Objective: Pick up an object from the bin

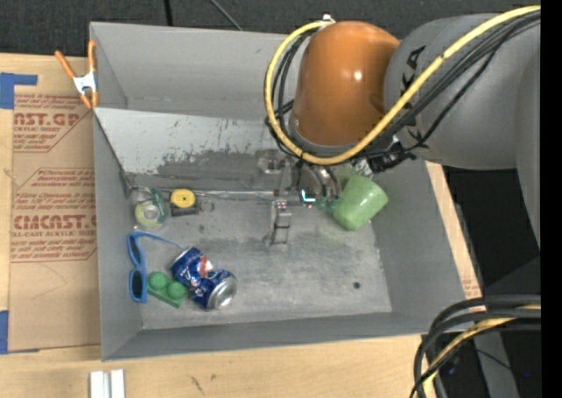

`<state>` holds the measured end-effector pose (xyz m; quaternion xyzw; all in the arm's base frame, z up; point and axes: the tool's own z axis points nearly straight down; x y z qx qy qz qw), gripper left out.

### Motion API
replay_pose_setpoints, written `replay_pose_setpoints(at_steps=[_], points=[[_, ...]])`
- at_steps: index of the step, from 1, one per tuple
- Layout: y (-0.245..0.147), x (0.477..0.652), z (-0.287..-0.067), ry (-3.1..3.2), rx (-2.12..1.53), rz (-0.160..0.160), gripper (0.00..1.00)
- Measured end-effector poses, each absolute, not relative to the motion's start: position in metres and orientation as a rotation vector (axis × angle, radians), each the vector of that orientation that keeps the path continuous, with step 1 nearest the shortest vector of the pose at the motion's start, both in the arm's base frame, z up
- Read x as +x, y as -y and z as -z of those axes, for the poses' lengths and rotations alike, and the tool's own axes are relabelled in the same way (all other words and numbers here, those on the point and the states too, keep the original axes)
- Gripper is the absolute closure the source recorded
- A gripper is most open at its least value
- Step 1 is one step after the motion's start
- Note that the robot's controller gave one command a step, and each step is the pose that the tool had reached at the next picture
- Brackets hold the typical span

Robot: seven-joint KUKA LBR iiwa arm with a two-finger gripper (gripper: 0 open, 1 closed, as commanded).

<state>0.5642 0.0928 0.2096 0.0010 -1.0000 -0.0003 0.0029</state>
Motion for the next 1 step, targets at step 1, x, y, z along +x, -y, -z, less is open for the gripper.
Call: replay_pose_setpoints(at_steps=[1], points=[[-0.1424,0.5196,-0.1032,3.128,0.175,0.000,0.00]])
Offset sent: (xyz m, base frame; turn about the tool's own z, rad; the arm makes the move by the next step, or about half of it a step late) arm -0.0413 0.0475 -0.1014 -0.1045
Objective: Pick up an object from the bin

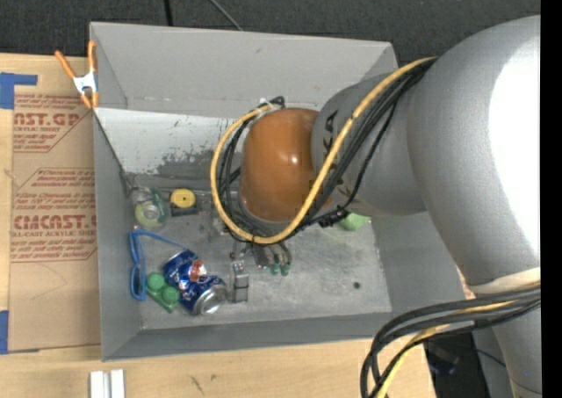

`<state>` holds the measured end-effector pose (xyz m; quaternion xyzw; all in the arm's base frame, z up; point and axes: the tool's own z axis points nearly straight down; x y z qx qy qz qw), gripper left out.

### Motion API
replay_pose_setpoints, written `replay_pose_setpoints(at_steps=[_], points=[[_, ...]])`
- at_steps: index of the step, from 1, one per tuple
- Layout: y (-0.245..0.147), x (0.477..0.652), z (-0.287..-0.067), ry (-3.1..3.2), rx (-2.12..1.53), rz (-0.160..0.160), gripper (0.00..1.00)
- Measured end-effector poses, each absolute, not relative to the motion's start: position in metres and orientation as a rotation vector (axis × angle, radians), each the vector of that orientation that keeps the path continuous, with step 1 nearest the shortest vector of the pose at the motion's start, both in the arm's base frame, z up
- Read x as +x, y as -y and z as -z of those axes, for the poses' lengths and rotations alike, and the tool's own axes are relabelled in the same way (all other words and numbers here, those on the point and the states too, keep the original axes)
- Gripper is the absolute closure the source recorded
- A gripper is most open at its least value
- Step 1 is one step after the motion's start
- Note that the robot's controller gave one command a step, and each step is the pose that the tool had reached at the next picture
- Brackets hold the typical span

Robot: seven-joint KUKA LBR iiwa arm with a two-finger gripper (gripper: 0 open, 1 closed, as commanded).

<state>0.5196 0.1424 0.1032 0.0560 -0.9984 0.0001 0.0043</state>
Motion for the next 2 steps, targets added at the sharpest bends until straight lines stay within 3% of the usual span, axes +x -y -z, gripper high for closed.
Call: replay_pose_setpoints(at_steps=[1,2], points=[[-0.2194,0.4850,-0.0764,3.136,0.045,0.000,0.00],[-0.2133,0.4889,-0.0781,3.142,0.033,-0.007,1.00]])
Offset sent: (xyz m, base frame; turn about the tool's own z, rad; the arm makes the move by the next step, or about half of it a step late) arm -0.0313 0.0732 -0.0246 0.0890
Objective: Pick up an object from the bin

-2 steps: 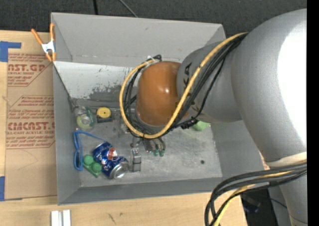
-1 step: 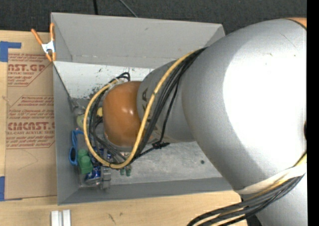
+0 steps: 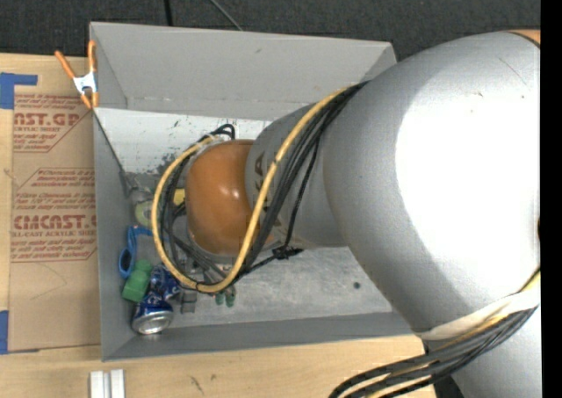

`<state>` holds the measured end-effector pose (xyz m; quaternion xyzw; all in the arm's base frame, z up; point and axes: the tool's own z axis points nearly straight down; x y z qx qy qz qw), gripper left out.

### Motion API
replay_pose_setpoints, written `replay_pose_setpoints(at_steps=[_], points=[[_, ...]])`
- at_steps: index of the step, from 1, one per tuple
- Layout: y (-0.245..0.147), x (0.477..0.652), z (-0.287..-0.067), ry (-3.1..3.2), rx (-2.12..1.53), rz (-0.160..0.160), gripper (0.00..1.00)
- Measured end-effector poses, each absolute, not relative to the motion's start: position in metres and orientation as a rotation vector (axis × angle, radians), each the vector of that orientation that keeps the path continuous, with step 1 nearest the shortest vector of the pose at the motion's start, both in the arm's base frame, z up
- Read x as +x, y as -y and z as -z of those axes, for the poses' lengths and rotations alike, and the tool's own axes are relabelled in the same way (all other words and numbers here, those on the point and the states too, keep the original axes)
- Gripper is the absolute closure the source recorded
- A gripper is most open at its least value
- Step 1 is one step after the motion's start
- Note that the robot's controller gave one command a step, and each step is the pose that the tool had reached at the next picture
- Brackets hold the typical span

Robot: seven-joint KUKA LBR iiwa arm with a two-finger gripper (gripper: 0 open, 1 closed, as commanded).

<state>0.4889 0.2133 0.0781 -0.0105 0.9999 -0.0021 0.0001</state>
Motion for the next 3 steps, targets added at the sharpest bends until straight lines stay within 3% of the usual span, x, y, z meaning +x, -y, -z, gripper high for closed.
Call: replay_pose_setpoints(at_steps=[1,2,3], points=[[-0.223,0.508,-0.201,-3.131,-0.062,-0.008,1.00],[-0.222,0.506,-0.196,-3.139,-0.062,-0.002,0.00],[-0.239,0.491,-0.093,-3.118,-0.437,0.003,0.00]])
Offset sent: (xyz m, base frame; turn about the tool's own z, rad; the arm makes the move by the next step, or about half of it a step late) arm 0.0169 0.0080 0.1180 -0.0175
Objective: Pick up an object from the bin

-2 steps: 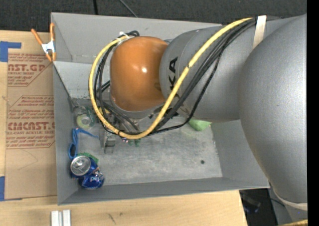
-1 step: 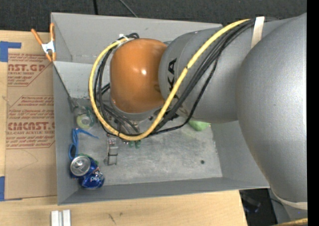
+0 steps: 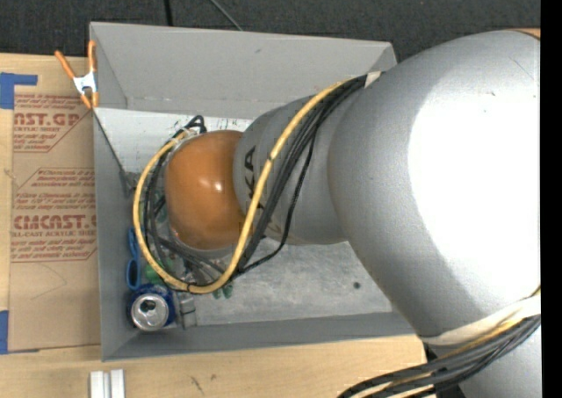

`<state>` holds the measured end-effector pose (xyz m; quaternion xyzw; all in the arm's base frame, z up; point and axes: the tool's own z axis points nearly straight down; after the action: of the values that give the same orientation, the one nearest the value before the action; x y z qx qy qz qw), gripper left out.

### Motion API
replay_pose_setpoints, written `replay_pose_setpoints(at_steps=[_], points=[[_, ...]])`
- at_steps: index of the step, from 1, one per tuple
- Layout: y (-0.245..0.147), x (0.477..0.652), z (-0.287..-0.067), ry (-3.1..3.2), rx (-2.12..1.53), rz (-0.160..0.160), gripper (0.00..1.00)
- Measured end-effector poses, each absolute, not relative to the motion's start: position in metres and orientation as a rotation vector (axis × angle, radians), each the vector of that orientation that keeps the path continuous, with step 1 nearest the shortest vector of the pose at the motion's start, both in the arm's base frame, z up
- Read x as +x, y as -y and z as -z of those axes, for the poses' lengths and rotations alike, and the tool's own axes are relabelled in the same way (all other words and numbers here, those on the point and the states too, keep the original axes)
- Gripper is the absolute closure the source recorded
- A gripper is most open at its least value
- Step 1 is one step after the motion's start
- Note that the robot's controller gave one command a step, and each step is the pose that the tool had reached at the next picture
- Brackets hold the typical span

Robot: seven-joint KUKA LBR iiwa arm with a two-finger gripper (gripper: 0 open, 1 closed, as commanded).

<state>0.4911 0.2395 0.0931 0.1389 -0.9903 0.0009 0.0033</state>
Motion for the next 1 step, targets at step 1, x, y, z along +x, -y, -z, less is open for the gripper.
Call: replay_pose_setpoints(at_steps=[1], points=[[-0.2376,0.4929,-0.0959,3.108,0.432,-0.008,1.00]])
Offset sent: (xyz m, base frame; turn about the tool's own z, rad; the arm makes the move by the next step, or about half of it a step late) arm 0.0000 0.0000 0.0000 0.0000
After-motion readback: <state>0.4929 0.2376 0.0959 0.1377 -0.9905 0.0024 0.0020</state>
